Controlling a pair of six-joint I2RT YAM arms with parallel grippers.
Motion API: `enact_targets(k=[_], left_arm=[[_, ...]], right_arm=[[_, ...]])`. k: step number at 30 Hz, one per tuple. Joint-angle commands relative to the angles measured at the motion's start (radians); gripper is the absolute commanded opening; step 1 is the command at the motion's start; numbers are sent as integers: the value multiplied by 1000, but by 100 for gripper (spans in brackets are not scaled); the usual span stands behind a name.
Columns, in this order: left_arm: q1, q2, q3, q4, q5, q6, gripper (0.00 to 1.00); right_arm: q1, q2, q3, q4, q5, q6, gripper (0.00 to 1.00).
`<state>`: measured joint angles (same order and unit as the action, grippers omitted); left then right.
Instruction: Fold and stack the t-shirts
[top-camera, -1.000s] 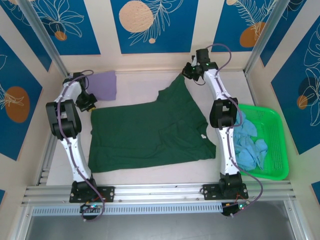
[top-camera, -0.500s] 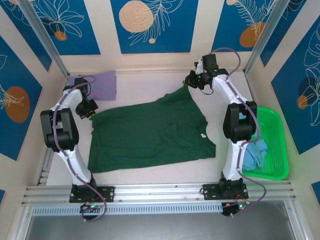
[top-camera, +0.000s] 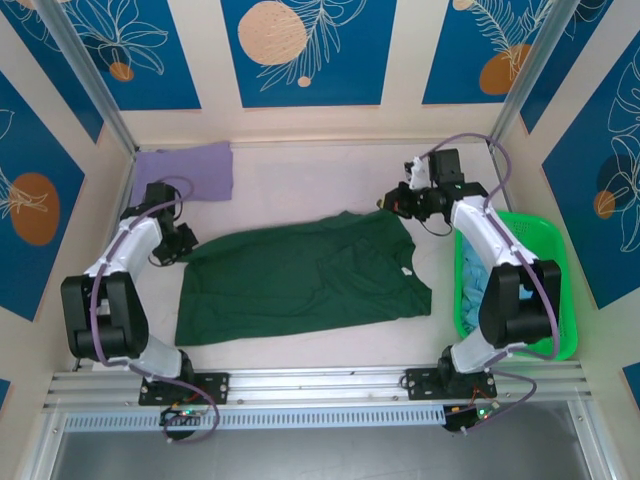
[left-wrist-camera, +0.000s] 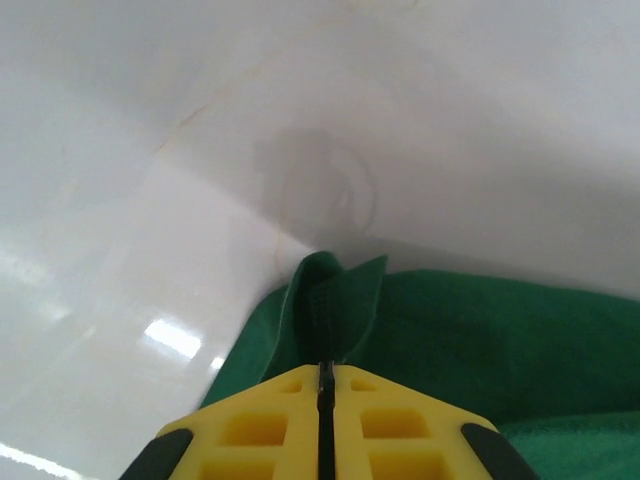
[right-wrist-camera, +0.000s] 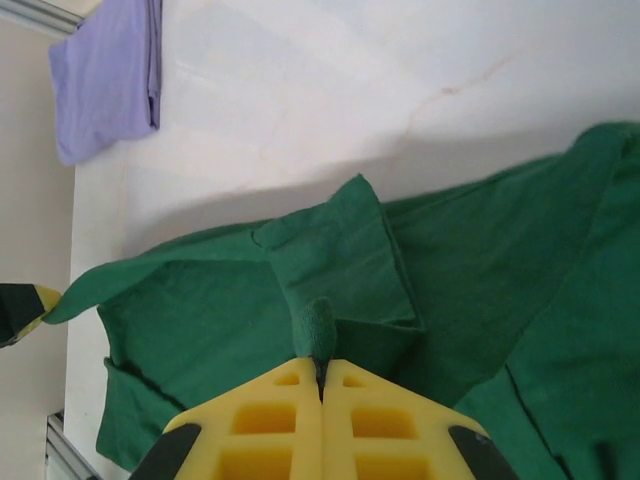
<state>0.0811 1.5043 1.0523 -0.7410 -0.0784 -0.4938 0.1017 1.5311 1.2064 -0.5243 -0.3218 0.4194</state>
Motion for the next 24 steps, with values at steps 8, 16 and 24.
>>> enact_targets(k=[8,16,24], left_arm=[[7,-75,-75,-59,-37,-4,11],[9,-137,-137,-125,-128,-115,34],[25,-172,-44,-151,-117,-179,51]], right_arm=[[-47,-221,-201,-44,-99,15,0],[-52,-372,-395,-96,-47,162,7],[-117,-560,-452,-129,159,364,46]])
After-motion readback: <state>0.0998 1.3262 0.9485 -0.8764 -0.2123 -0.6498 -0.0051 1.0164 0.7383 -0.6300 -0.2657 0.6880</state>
